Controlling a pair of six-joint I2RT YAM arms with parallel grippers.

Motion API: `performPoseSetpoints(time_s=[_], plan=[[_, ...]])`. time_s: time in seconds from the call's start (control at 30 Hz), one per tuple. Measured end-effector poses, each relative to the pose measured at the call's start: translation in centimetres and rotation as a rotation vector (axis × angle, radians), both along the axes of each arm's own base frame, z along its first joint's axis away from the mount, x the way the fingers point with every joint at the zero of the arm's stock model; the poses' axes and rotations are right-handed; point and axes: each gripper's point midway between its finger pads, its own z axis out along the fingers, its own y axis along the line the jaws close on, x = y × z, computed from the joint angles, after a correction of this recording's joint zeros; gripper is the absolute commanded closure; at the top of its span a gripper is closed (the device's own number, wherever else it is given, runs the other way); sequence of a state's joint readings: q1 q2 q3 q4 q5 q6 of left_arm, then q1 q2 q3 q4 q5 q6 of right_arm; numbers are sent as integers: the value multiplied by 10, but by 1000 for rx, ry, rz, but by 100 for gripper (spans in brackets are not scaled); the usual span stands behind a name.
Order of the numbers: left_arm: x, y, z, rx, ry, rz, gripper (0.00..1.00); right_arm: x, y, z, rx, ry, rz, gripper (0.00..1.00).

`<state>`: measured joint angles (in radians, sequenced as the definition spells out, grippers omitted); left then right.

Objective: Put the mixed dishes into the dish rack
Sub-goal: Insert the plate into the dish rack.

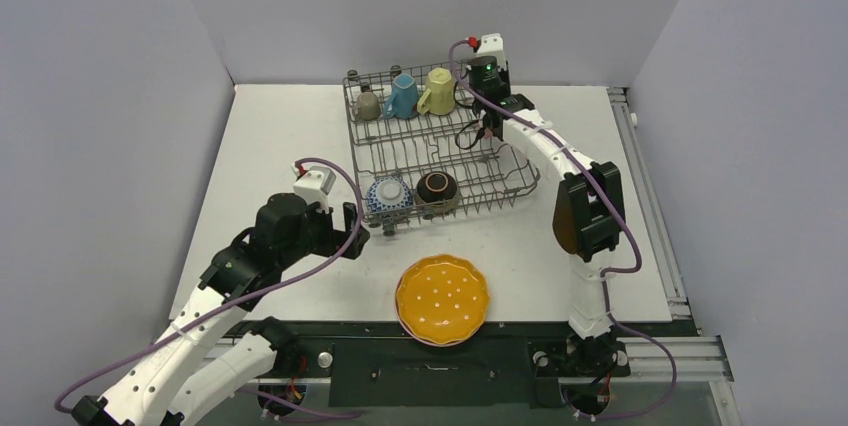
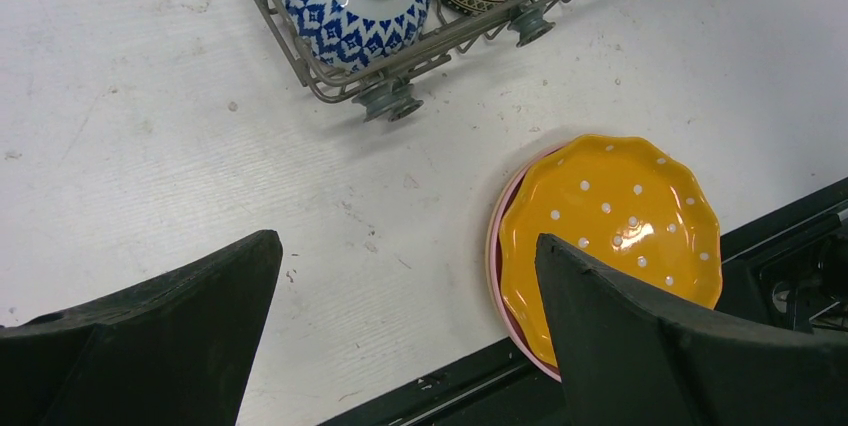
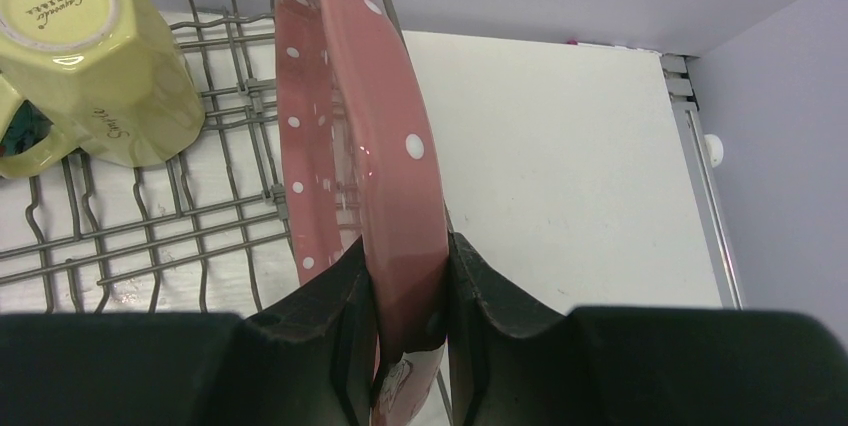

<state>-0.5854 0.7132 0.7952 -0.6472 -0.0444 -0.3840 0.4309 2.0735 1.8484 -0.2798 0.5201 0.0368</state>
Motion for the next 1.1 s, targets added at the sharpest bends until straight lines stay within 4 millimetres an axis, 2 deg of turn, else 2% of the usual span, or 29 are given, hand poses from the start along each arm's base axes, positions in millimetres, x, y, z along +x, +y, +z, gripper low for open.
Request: performPoseSetpoints(time_s=[0.53, 1.1], plan=[[2, 3, 0, -4, 2, 12, 4, 2, -5, -9, -46, -41, -33, 100], [4, 6, 0, -13, 9, 25, 4, -11, 13, -20, -99, -33, -13, 100]])
